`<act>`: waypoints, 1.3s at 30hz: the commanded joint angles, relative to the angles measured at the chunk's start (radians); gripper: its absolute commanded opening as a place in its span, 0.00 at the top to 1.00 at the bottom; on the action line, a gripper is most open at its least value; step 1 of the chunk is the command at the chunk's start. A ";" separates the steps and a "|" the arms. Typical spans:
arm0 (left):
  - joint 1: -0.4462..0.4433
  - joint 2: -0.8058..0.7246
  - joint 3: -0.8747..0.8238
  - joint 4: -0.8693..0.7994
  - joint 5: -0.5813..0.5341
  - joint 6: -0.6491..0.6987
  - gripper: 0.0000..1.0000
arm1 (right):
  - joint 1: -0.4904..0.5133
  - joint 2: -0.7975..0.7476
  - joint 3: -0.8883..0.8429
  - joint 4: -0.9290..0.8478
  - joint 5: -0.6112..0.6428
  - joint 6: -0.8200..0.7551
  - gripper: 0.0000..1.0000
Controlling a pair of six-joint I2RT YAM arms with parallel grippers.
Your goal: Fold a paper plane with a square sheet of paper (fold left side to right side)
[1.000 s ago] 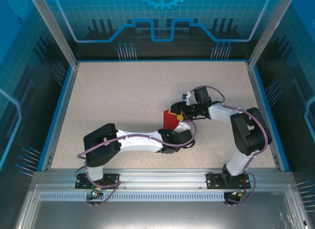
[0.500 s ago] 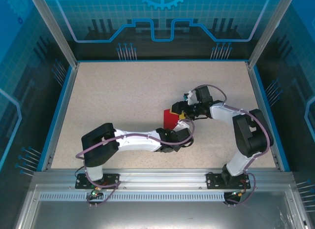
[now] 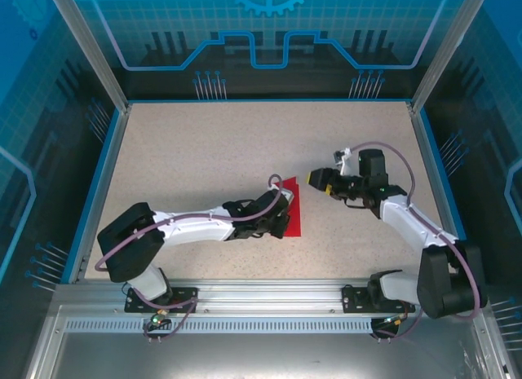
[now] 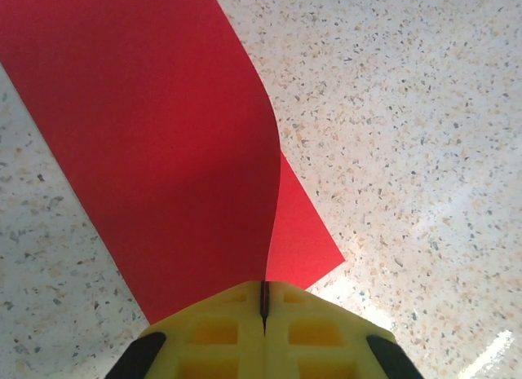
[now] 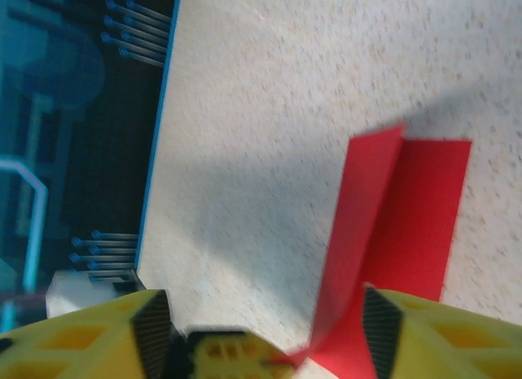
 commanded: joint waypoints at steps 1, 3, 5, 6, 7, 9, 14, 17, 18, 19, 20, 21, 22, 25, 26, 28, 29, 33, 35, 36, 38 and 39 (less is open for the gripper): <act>0.045 -0.036 -0.036 0.082 0.164 -0.021 1.00 | 0.019 -0.026 -0.086 -0.034 -0.008 -0.026 0.52; 0.066 -0.038 -0.046 0.084 0.197 -0.018 1.00 | 0.054 -0.022 -0.131 -0.025 0.013 -0.024 0.69; 0.085 -0.041 -0.054 0.081 0.219 -0.016 1.00 | 0.098 -0.006 -0.175 0.012 0.046 -0.005 0.81; 0.092 -0.043 -0.056 0.081 0.234 -0.012 1.00 | 0.126 0.006 -0.193 0.037 0.066 0.008 0.85; 0.101 -0.042 -0.057 0.075 0.245 -0.008 1.00 | 0.154 0.023 -0.207 0.055 0.082 0.018 0.89; 0.113 -0.042 -0.054 0.064 0.257 0.002 1.00 | 0.203 0.059 -0.214 0.077 0.116 0.023 0.94; 0.134 -0.031 -0.036 0.030 0.266 0.021 1.00 | 0.283 0.147 -0.196 0.108 0.176 0.032 1.00; 0.139 -0.018 -0.021 0.009 0.263 0.033 1.00 | 0.307 0.188 -0.177 0.105 0.203 0.033 1.00; 0.141 -0.013 -0.015 0.001 0.263 0.037 1.00 | 0.313 0.202 -0.169 0.098 0.210 0.030 1.00; 0.143 -0.007 -0.009 -0.009 0.261 0.042 1.00 | 0.319 0.212 -0.162 0.087 0.217 0.027 1.00; 0.145 -0.001 -0.004 -0.016 0.260 0.046 1.00 | 0.322 0.221 -0.153 0.070 0.232 0.021 1.00; 0.146 0.005 0.000 -0.022 0.260 0.051 1.00 | 0.327 0.230 -0.147 0.054 0.246 0.017 1.00; 0.147 0.010 0.004 -0.024 0.260 0.054 1.00 | 0.327 0.234 -0.143 0.040 0.256 0.012 1.00; 0.154 0.025 0.017 -0.039 0.256 0.069 1.00 | 0.329 0.245 -0.136 0.002 0.274 -0.001 1.00; 0.157 0.030 0.022 -0.043 0.256 0.074 1.00 | 0.329 0.249 -0.134 -0.010 0.276 -0.008 1.00; 0.163 0.039 0.030 -0.050 0.256 0.085 1.00 | 0.329 0.254 -0.127 -0.032 0.280 -0.020 1.00; 0.168 0.045 0.034 -0.053 0.257 0.090 1.00 | 0.329 0.258 -0.122 -0.044 0.283 -0.025 1.00; 0.183 0.073 0.055 -0.072 0.262 0.112 1.00 | 0.331 0.265 -0.108 -0.083 0.288 -0.047 1.00; 0.189 0.085 0.066 -0.083 0.263 0.124 1.00 | 0.331 0.267 -0.104 -0.094 0.290 -0.053 1.00; 0.192 0.093 0.071 -0.086 0.265 0.131 1.00 | 0.332 0.266 -0.104 -0.098 0.291 -0.056 1.00; 0.197 0.106 0.082 -0.090 0.267 0.138 1.00 | 0.332 0.267 -0.103 -0.103 0.290 -0.058 1.00; 0.200 0.114 0.087 -0.094 0.270 0.143 1.00 | 0.334 0.268 -0.102 -0.104 0.291 -0.059 1.00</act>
